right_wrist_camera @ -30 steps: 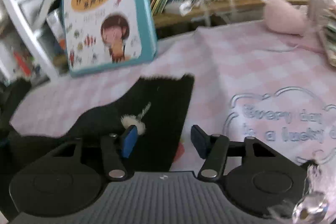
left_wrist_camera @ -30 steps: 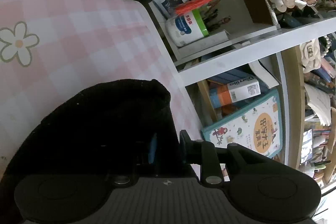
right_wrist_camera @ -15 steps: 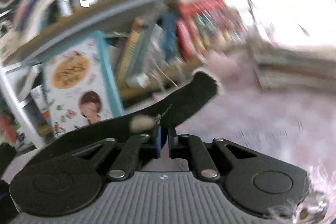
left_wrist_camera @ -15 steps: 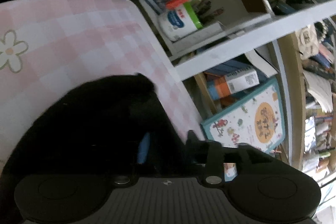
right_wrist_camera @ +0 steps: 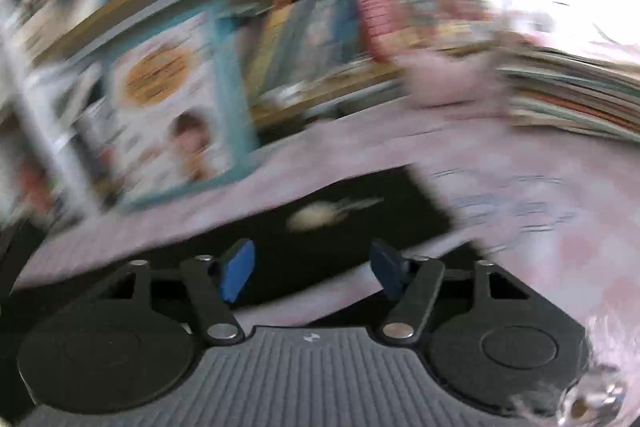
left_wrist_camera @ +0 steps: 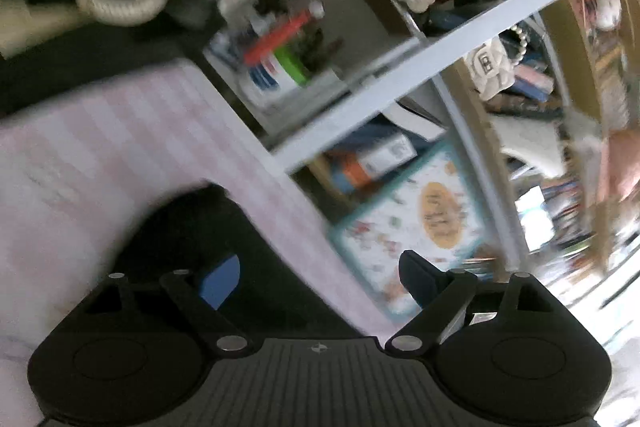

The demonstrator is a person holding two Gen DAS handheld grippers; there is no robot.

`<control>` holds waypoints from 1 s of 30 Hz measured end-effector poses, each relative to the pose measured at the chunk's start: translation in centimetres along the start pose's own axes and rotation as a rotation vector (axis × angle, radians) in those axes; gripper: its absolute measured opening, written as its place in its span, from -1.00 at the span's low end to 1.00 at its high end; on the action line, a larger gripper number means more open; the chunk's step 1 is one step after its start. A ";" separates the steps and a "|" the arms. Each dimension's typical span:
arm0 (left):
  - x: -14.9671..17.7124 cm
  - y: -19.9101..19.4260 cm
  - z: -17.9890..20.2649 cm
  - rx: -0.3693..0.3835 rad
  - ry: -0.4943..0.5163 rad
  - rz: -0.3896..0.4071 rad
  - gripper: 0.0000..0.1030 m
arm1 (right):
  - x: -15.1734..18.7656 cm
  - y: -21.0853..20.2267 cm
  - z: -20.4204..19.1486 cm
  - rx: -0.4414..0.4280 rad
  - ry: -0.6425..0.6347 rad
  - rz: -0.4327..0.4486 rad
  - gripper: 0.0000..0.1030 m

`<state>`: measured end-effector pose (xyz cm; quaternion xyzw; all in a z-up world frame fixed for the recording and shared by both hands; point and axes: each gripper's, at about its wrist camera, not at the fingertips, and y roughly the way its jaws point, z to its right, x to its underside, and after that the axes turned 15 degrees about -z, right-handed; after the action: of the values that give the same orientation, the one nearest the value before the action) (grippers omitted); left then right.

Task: Fold clothes

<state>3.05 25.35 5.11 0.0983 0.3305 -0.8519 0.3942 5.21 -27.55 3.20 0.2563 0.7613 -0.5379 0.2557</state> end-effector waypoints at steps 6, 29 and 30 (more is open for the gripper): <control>3.6 -2.5 1.0 -0.371 0.189 0.011 0.72 | 3.4 -0.4 -4.8 -0.128 -0.257 -0.125 0.73; 4.2 -6.0 2.1 -0.304 0.254 0.085 -0.91 | 5.3 0.1 -3.3 0.104 -0.300 -0.157 0.73; 4.0 -5.6 1.2 -0.364 0.240 0.062 -0.88 | 5.3 0.2 -3.4 0.100 -0.305 -0.158 0.74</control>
<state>-3.68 24.78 7.04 0.1362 0.5203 -0.7478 0.3893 1.04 -23.62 0.59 0.1234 0.7038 -0.6263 0.3119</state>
